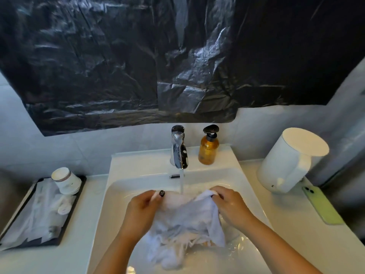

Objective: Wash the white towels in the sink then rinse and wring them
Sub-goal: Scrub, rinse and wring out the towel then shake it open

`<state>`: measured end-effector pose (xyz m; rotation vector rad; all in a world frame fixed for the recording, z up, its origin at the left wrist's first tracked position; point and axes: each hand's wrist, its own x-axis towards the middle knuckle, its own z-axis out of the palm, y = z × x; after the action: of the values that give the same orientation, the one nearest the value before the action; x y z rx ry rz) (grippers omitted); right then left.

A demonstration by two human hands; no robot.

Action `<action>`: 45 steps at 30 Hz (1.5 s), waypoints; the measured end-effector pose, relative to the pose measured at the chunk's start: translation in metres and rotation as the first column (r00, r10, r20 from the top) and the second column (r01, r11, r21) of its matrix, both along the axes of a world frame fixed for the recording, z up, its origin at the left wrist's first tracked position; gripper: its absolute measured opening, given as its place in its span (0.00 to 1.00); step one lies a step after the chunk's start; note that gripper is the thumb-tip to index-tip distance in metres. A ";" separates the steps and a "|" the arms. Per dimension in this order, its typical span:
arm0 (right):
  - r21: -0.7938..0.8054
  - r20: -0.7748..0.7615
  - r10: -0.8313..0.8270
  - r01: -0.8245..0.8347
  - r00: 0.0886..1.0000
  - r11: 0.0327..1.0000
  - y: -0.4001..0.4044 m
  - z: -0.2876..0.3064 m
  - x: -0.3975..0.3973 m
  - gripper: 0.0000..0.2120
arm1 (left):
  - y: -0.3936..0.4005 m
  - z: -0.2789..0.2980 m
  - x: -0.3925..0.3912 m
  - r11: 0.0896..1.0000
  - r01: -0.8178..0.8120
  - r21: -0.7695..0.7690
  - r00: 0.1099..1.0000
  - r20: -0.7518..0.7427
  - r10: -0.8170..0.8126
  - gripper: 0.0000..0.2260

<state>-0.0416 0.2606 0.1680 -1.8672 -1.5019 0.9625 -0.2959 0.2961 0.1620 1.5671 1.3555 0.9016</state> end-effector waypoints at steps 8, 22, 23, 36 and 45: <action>0.323 -0.143 -0.091 0.133 0.986 0.937 -0.006 0.091 -0.009 0.10 | -0.010 0.073 0.005 0.992 -0.125 -0.005 0.890 0.441 0.115 0.04; 0.139 -0.181 0.340 -0.318 0.923 0.938 -0.008 0.182 -0.061 0.20 | -0.045 0.159 0.022 0.916 0.115 0.383 0.842 0.452 -0.294 0.11; 0.182 -0.135 0.334 -0.308 0.933 0.934 -0.007 0.186 -0.066 0.14 | -0.045 0.158 0.021 0.909 0.102 0.403 0.848 0.443 -0.292 0.14; 0.541 -0.388 0.211 0.037 0.897 0.840 0.002 0.310 -0.093 0.06 | -0.043 0.072 0.073 0.982 0.158 -0.107 0.934 0.338 -0.114 0.18; 0.354 -0.208 -0.090 0.161 0.974 0.921 -0.014 0.245 0.036 0.08 | -0.020 0.071 0.048 0.997 -0.004 -0.072 0.993 0.118 0.012 0.17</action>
<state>-0.0053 0.2465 0.4127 -1.5362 -1.3252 0.7144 -0.2474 0.2762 0.2333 1.4321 1.2970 0.9254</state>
